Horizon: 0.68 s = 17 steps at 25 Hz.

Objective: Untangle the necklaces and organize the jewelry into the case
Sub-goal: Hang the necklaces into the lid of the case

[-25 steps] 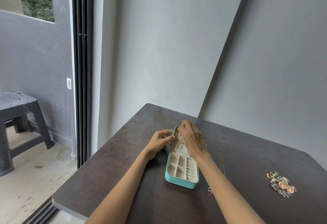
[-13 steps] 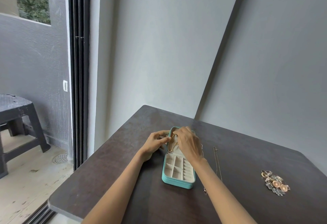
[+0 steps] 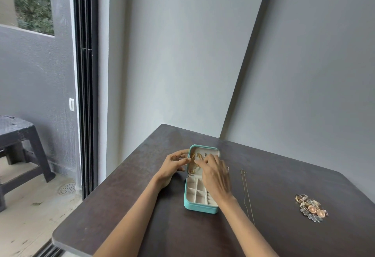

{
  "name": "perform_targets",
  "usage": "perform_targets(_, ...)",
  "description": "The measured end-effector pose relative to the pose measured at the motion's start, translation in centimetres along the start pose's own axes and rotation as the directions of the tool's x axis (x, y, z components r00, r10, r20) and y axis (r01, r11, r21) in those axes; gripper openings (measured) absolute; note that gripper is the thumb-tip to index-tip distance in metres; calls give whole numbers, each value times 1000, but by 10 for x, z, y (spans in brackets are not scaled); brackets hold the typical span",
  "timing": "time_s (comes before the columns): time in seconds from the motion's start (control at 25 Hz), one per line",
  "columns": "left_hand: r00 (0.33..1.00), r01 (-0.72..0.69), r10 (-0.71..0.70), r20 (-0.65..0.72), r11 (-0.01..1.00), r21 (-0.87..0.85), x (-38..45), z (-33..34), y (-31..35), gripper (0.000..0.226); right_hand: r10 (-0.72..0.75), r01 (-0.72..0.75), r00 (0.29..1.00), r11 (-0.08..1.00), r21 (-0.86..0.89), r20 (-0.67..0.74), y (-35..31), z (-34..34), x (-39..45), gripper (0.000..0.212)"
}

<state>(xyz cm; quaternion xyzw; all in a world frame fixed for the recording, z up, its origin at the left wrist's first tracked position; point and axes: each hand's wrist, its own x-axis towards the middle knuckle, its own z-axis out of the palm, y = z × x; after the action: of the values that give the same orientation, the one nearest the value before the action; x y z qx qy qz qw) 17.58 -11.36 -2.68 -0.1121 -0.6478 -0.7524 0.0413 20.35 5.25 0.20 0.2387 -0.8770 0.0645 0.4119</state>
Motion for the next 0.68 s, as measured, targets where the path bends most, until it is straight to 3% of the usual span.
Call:
perform_targets(0.32,1000,-6,6,0,1000,-10,-2,0,0,38,-101,99,989,995,31,108,-2,8,-6,34)
perform_targets(0.68,1000,1,-1,-11,1000,3,-3,1,1,28,-31,33,987,999,-12,159,-4,3,-5,42)
